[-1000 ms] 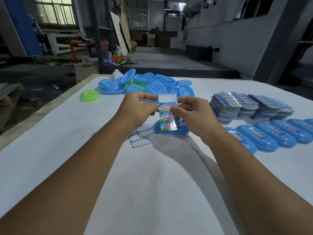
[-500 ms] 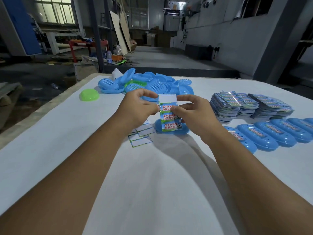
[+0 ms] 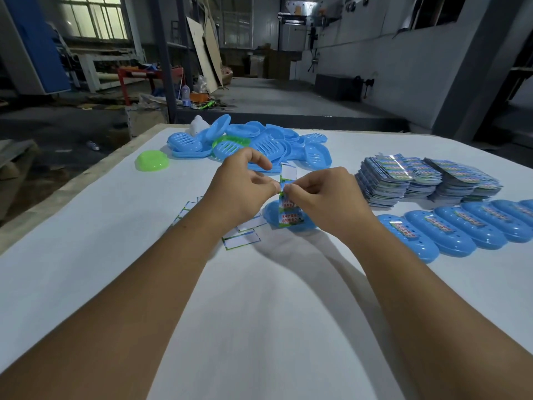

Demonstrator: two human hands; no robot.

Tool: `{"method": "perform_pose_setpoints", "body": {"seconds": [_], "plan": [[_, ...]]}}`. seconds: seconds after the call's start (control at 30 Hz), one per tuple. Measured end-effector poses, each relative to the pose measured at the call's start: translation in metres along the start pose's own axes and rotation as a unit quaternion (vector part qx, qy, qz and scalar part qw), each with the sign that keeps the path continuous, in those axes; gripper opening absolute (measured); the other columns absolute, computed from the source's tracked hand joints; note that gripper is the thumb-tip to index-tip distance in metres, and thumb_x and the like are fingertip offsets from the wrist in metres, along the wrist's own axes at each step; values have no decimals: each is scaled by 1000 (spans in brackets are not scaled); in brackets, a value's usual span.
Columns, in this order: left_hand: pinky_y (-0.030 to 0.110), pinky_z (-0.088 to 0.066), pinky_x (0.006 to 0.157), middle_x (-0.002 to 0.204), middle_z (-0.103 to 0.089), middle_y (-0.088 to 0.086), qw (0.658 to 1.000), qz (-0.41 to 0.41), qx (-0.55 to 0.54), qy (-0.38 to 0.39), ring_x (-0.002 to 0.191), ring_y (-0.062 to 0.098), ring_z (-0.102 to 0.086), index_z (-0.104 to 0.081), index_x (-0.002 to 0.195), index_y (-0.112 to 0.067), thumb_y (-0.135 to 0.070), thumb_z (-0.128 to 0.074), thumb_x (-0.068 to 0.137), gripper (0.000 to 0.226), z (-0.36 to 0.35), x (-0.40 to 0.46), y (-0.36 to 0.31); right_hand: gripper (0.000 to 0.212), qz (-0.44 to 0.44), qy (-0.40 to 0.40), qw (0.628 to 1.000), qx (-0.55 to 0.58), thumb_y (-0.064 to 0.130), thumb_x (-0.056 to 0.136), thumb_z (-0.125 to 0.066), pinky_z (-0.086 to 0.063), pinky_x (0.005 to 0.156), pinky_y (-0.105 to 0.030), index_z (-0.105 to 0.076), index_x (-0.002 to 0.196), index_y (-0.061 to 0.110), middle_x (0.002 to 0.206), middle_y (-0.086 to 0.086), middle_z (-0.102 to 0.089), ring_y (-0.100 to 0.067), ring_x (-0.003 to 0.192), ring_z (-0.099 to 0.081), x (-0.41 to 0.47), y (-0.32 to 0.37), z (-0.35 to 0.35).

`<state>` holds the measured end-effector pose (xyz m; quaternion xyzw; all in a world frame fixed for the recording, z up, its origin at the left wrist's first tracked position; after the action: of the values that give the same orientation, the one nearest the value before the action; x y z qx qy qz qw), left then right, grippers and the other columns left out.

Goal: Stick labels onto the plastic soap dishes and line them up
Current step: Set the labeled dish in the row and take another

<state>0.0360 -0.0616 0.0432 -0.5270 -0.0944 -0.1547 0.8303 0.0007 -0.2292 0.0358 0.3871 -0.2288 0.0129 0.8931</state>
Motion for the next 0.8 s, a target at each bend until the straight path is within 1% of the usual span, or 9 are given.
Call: {"method": "perform_pose_setpoints", "body": {"seconds": [0.1,0.23,0.3,0.37,0.43,0.53,0.7,0.73,0.8], "plan": [[39,-58,83,79,-75,-7,1000,-10,22,-2,81,14,-72,-55,88,-32,-23,-81,79,28,-2,0,0,21,-6,6,1000,-4,33,85,-69,-46,53,-20,-78,66,32,63,16,-72,0,63,-68,-1,2,0],[39,-57,85,82,-75,-6,999,-13,32,0,83,13,-71,-55,87,-31,-25,-81,81,28,-4,0,1,24,-12,13,1000,11,33,85,-68,-43,52,-18,-77,63,32,60,16,-70,2,56,-63,-1,2,-1],[35,-57,82,81,-75,-6,999,-13,35,-2,82,12,-71,-55,87,-31,-24,-81,82,27,-5,-1,0,26,-11,12,1000,16,33,85,-69,-46,53,-21,-75,60,32,60,15,-70,0,56,-62,-1,3,-1],[31,-56,76,79,-75,-7,999,-16,36,-3,79,9,-70,-54,86,-30,-23,-80,82,27,-5,-2,-1,23,-9,9,1000,10,32,84,-68,-49,55,-26,-78,64,26,60,11,-71,-5,57,-62,-1,3,-2],[26,-51,68,78,-74,-8,999,-22,37,-1,74,7,-69,-52,85,-30,-21,-78,83,27,-6,-3,-2,23,-5,5,1000,-3,31,83,-66,-49,55,-31,-78,66,20,60,5,-70,-10,55,-57,-2,5,-3],[22,-46,61,78,-72,-10,998,-26,48,-2,71,6,-66,-50,84,-31,-19,-75,84,28,-8,-5,-4,25,-4,1,1000,-10,31,80,-64,-50,54,-35,-76,66,15,60,-4,-68,-12,54,-50,-3,5,-4],[22,-47,58,78,-72,-8,998,-32,53,-5,66,6,-64,-50,83,-30,-15,-73,85,28,-10,-6,-4,28,-1,-7,999,-33,32,80,-63,-52,55,-40,-76,70,9,63,-10,-68,-20,54,-50,-3,5,-5],[23,-47,59,78,-73,-7,998,-33,53,-8,66,7,-63,-50,83,-30,-14,-72,84,27,-10,-6,-4,28,3,-9,999,-41,31,80,-62,-52,55,-40,-75,71,8,63,-11,-68,-20,54,-49,-2,5,-6],[23,-49,62,77,-73,-6,998,-32,56,-13,68,8,-64,-50,83,-29,-14,-71,84,26,-11,-6,-3,29,12,-11,998,-63,30,81,-61,-52,56,-40,-75,73,7,65,-13,-68,-28,59,-54,-2,6,-7]]}}
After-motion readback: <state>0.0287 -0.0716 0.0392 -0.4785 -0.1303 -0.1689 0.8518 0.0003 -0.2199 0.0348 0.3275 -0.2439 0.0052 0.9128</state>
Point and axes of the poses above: each hand's wrist, its own x-axis towards the middle knuckle, its own z-axis out of the back of the hand, y = z × x, the point moved 2 cm from there along x, towards the middle knuckle
